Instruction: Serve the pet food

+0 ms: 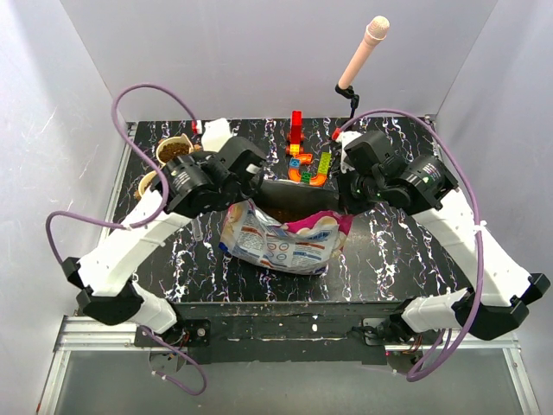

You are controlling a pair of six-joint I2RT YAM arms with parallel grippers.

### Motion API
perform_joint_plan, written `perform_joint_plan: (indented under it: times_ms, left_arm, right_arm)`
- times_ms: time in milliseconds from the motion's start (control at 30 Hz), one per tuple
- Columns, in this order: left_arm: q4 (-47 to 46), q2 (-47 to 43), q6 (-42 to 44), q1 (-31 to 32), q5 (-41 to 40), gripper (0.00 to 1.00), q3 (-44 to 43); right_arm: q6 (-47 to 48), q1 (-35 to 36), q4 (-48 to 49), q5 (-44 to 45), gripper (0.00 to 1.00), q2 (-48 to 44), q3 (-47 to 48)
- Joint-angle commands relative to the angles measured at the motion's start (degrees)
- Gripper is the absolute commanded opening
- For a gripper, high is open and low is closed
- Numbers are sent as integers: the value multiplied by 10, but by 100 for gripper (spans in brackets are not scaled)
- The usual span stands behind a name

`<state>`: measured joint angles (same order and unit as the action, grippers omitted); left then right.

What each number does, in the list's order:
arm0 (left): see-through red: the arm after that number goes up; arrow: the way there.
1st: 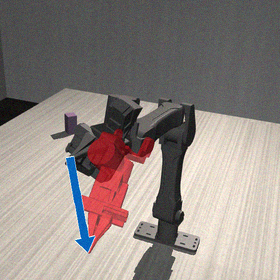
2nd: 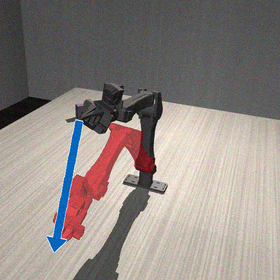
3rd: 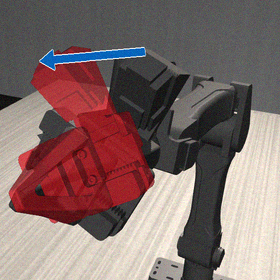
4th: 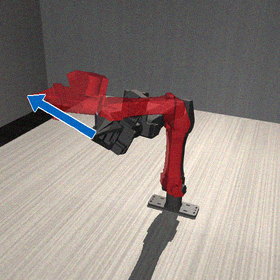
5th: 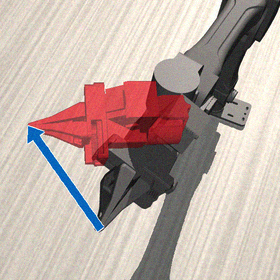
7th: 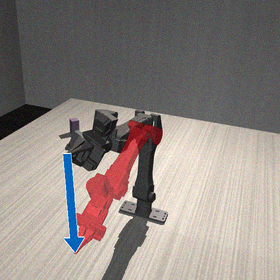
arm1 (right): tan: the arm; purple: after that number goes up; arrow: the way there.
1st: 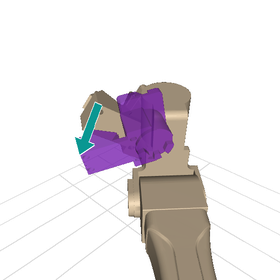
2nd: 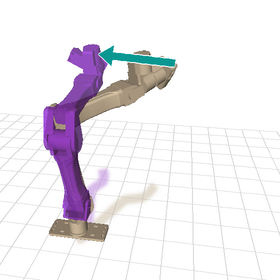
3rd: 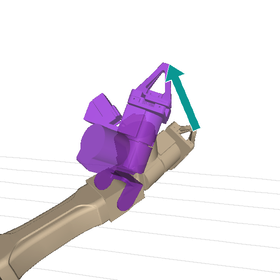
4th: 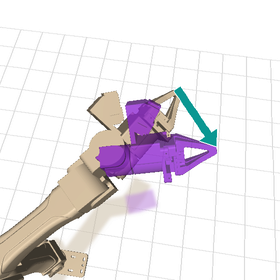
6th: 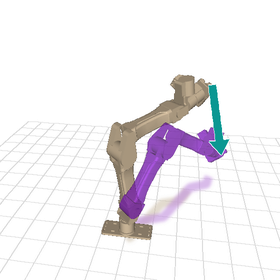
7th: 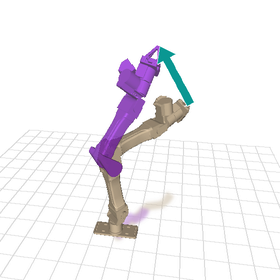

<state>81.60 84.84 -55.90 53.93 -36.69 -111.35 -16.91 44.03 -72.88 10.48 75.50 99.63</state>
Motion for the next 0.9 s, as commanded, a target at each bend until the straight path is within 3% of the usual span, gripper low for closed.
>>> perform_joint_plan:
  times_ms: [0,100,167,233,300,433,633,700,767,867]
  left_arm:
    - [60,-99,-13,-40,-101,21,22]
    - [37,-109,11,-57,-14,45,41]
    - [78,-90,-19,-74,49,55,4]
    - [117,-72,-64,-78,91,76,-32]
    - [122,-59,-86,-79,144,90,-48]
    - [122,-49,-145,-86,235,91,-42]
    - [122,-99,-224,-110,253,60,-34]
    - [123,-127,-249,-110,255,57,2]
    - [127,-141,-273,-112,270,58,47]
    - [102,-146,-281,-116,296,73,103]
  right_arm:
    - [59,-14,5,16,1,-48,7]
    - [55,-14,13,-5,1,-42,5]
    - [49,-14,11,-13,1,-30,20]
    - [45,-14,9,-23,1,-22,33]
    - [43,-14,9,-34,1,-16,41]
    - [43,-13,10,-51,1,-3,54]
    - [53,-14,13,-46,1,3,49]
    - [54,-14,15,-48,1,2,47]
    - [56,-14,16,-51,1,3,46]
    - [56,-14,17,-57,1,2,49]
